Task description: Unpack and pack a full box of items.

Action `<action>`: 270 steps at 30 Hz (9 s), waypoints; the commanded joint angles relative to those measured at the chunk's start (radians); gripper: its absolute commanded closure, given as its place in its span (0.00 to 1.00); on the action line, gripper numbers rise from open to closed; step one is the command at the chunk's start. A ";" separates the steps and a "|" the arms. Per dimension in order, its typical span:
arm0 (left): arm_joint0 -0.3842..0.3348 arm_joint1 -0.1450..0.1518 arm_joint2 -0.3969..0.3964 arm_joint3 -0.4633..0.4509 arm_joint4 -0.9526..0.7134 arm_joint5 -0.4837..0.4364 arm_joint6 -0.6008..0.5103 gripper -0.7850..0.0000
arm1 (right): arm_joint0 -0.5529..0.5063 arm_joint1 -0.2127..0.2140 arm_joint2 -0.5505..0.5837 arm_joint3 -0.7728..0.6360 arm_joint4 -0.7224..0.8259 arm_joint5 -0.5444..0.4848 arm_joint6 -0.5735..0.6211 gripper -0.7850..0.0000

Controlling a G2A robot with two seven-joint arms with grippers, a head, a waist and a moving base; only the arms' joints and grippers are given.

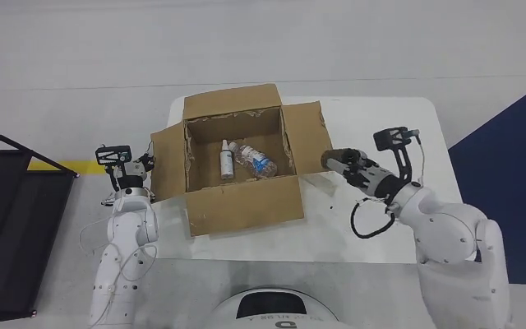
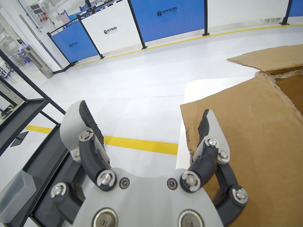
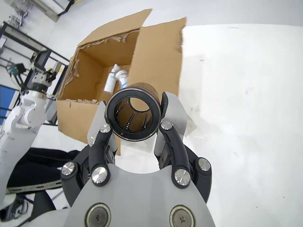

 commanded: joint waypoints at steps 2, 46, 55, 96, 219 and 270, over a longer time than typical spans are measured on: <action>0.000 0.000 0.000 0.000 0.000 0.000 0.000 0.00 | 0.079 0.000 -0.105 0.007 -0.060 0.022 0.046 1.00; 0.000 0.000 0.000 0.000 0.000 0.000 0.000 0.00 | 0.941 -0.312 -1.117 1.049 -0.220 0.379 0.020 0.53; 0.000 0.000 0.000 0.000 0.000 0.000 0.000 0.00 | 0.899 -0.292 -1.038 0.939 -0.273 0.363 0.015 0.44; 0.000 0.000 0.000 0.000 0.000 0.000 0.000 0.00 | 0.404 -0.035 0.064 0.849 0.534 -0.276 0.154 0.56; 0.018 0.028 0.078 -0.121 0.300 -0.160 0.008 0.00 | 0.194 0.049 -0.114 0.293 0.325 -0.090 -0.123 0.00; 0.001 0.030 0.089 -0.121 0.320 -0.187 0.016 0.00 | 0.573 0.063 -0.359 0.849 1.074 -0.007 0.402 0.00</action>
